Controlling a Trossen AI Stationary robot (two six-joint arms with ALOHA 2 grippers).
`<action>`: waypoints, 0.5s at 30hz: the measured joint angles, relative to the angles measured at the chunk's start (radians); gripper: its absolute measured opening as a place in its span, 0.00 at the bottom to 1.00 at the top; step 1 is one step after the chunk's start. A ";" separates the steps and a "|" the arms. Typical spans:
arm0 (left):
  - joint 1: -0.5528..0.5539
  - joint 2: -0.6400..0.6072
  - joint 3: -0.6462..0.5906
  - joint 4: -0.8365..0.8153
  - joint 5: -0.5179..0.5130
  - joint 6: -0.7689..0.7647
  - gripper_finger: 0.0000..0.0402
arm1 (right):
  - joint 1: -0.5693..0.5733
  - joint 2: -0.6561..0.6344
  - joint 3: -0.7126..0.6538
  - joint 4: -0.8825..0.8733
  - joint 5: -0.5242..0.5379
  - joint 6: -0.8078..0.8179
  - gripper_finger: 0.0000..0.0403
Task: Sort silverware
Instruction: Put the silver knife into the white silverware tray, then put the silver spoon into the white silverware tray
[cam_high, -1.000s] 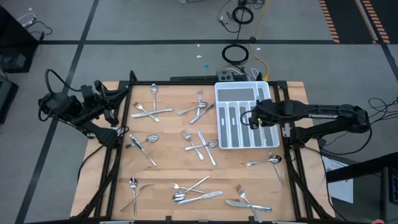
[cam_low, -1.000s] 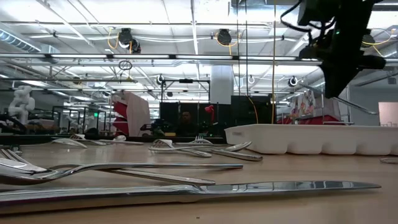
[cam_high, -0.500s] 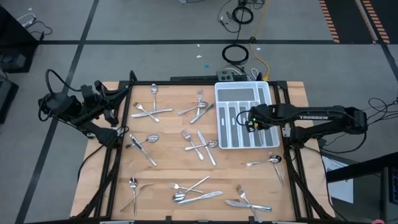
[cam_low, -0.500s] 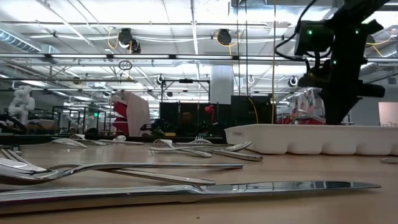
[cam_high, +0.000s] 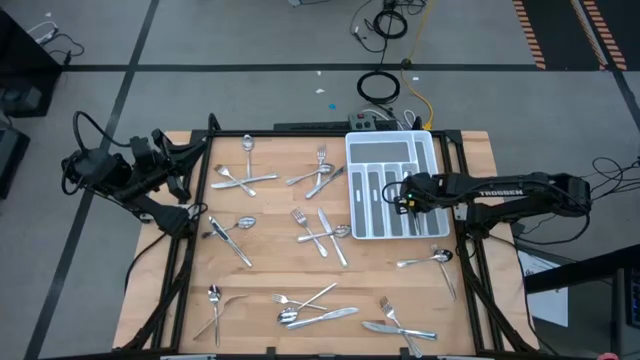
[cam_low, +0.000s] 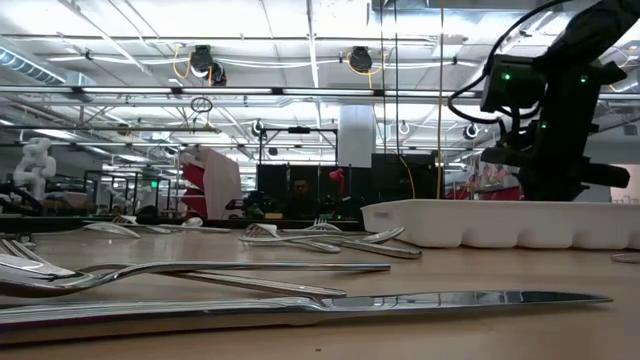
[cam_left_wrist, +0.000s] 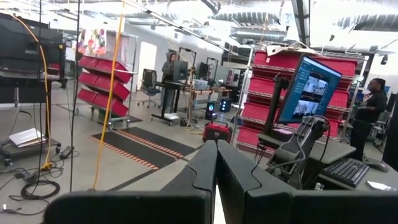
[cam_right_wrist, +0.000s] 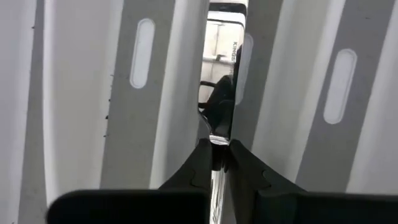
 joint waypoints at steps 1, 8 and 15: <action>0.000 0.000 0.000 0.000 -0.001 0.000 0.04 | 0.000 0.000 0.000 -0.002 0.000 0.004 0.06; 0.000 0.000 0.000 0.000 -0.004 0.000 0.04 | 0.001 0.000 -0.001 -0.004 -0.008 -0.018 0.23; 0.000 0.000 0.000 -0.003 -0.004 0.000 0.04 | 0.001 -0.001 0.039 -0.018 -0.002 -0.115 0.33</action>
